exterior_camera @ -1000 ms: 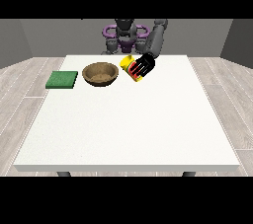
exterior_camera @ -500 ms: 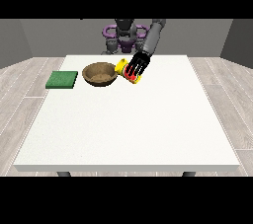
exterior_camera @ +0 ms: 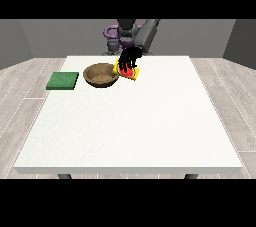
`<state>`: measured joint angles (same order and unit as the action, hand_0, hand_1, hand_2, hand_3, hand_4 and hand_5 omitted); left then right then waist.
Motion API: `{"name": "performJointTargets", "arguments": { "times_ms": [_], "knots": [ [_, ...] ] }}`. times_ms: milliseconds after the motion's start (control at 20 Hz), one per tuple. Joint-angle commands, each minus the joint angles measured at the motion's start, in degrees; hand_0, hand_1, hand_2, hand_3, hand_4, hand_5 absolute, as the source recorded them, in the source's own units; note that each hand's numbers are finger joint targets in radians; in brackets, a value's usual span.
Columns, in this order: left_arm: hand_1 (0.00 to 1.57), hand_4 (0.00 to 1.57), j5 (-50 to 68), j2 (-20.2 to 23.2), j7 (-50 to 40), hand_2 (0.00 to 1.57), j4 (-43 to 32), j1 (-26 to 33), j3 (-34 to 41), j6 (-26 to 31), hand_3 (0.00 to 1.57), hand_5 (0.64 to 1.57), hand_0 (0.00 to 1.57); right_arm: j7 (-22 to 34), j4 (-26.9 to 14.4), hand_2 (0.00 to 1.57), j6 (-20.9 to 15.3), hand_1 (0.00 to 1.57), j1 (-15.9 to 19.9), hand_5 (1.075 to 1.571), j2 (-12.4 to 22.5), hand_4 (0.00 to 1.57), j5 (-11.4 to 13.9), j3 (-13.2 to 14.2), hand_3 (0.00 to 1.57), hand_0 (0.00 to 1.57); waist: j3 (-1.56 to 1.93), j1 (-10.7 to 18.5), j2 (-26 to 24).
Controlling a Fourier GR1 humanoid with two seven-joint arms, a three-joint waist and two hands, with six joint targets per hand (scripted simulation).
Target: Pick the cup and pour the ball into the bowl, then pick the bowl and place it on the pad
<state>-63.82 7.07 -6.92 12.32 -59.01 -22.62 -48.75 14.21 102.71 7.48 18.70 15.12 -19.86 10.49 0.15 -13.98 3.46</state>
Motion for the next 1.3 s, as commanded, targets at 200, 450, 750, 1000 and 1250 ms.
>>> {"name": "performJointTargets", "arguments": {
  "times_ms": [200, 450, 750, 1000, 1250],
  "knots": [
    [1.49, 0.96, -19.34, -3.95, -13.54, 1.57, -7.74, -5.03, -16.13, 9.06, 1.57, 1.525, 1.49, -0.71, -5.4, 0.0, 0.27, 0.0, -1.83, 1.566, -1.07, 0.38, 0.76, -0.29, 0.0, 0.0, 0.01, 2.43, -6.8],
    [1.5, 1.05, -23.45, -6.97, -18.33, 1.57, -4.29, -5.57, -19.71, 17.93, 1.57, 1.509, 1.5, -4.06, -7.7, 0.0, 1.57, 0.0, -4.42, 1.566, -1.92, 0.38, 2.55, -1.1, 0.0, 0.0, -0.11, 1.5, -7.05],
    [1.5, 1.07, -22.79, -7.04, -16.11, 1.57, 4.29, -1.28, -17.81, 20.16, 1.57, 1.505, 1.5, -4.04, -10.48, 0.0, 1.17, 0.0, -4.31, 1.565, -0.33, 0.38, 1.54, 2.48, 0.0, 0.0, -0.14, 5.84, -8.3],
    [0.71, 1.1, -2.95, -0.84, -6.87, 1.36, 8.74, 2.16, -0.69, 10.05, 1.28, 1.464, 0.71, -1.73, -8.05, 0.0, 3.06, 0.0, -7.59, 1.565, 1.73, 0.38, -1.22, 4.34, 0.0, 0.0, -0.35, 6.13, -10.56],
    [1.24, 0.76, 12.07, 3.32, 3.75, 1.57, 16.1, 9.1, 10.79, 3.32, 1.57, 1.568, 1.24, -4.89, -6.19, 0.0, 4.11, 0.0, -9.78, 1.565, 1.89, 0.38, -0.91, 5.25, 0.0, 0.0, -0.53, 7.65, -7.18]
  ]
}}
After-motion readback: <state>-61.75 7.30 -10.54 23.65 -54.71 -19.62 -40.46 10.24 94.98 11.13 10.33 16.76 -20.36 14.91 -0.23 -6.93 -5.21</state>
